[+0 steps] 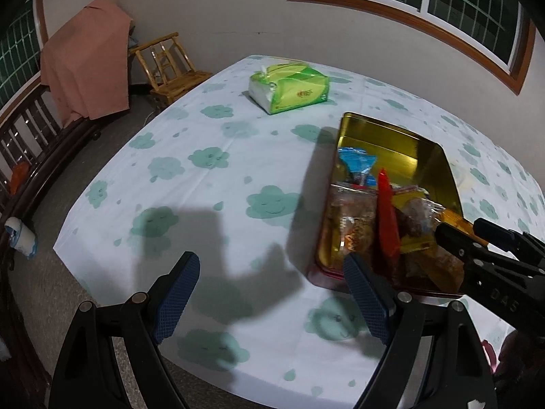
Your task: Organize snacks
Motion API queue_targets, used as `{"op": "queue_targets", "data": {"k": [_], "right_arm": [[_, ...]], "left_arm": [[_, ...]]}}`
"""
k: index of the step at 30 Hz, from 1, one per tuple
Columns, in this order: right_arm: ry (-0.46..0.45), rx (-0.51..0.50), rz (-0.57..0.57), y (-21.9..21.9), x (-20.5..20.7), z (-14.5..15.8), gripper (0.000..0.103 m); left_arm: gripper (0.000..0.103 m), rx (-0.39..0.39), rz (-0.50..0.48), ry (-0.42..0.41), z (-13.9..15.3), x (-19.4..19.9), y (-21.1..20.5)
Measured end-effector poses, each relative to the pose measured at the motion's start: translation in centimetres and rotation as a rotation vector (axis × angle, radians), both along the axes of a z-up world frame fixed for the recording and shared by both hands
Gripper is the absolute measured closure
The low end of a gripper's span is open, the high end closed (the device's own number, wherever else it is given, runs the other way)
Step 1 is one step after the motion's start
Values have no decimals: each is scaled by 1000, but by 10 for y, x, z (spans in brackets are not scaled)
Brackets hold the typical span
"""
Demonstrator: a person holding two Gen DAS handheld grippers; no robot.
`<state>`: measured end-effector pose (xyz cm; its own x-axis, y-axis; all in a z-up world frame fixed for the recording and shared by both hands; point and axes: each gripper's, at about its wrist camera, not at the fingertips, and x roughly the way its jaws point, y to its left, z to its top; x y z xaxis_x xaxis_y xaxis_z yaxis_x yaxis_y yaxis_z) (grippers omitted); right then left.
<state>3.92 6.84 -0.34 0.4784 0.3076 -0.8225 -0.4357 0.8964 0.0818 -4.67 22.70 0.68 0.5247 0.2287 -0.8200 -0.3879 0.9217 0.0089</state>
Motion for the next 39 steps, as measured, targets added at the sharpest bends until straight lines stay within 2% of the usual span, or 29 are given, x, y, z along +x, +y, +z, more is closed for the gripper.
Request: {"op": "queue_targets", "data": {"k": [5, 14, 28, 39], "right_arm": [[-14, -7, -56, -16, -6, 7, 24], [16, -1, -123, -45, -4, 5, 24], [37, 8, -123, -60, -6, 3, 24], [41, 7, -110, -62, -9, 1, 24]], "left_arm": [[19, 6, -17, 5, 1, 5, -11], [19, 20, -59, 17, 2, 13, -35], [19, 51, -72, 30, 7, 21, -52], [19, 40, -72, 35, 9, 24, -53]]}}
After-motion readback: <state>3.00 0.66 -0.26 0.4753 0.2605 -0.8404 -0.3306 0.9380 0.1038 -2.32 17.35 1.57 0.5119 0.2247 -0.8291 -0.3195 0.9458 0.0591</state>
